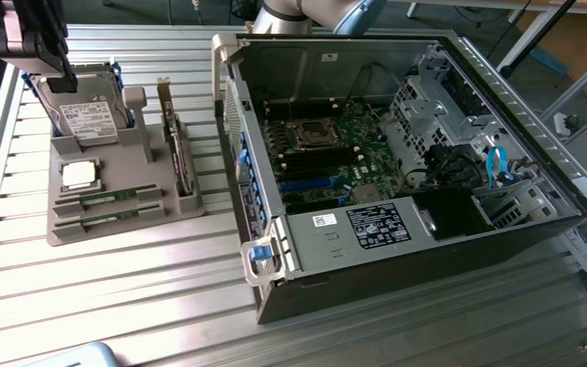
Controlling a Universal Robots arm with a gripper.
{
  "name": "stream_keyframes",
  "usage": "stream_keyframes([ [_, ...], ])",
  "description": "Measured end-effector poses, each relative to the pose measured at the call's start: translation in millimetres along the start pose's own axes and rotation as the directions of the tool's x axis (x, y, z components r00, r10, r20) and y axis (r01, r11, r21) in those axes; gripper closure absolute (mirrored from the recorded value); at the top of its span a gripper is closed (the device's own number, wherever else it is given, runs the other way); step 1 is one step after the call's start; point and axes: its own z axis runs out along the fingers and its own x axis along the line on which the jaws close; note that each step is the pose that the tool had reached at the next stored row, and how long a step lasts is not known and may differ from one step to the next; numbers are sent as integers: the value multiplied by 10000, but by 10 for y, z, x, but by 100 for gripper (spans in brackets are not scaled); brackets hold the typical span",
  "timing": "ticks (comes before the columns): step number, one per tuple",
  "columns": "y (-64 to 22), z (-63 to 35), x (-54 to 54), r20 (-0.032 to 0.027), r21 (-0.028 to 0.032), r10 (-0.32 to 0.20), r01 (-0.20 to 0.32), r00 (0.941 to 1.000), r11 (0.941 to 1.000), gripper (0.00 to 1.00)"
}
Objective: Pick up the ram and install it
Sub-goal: 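Pick up the ram and move it above insertion slot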
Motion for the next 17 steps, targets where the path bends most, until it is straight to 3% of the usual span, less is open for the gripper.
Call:
stream_keyframes([
  [8, -5, 0, 0, 0, 3, -390, 390, 9992, 9992, 89],
  [17, -5, 32, 0, 3, 4, -415, 415, 9991, 9991, 89],
])
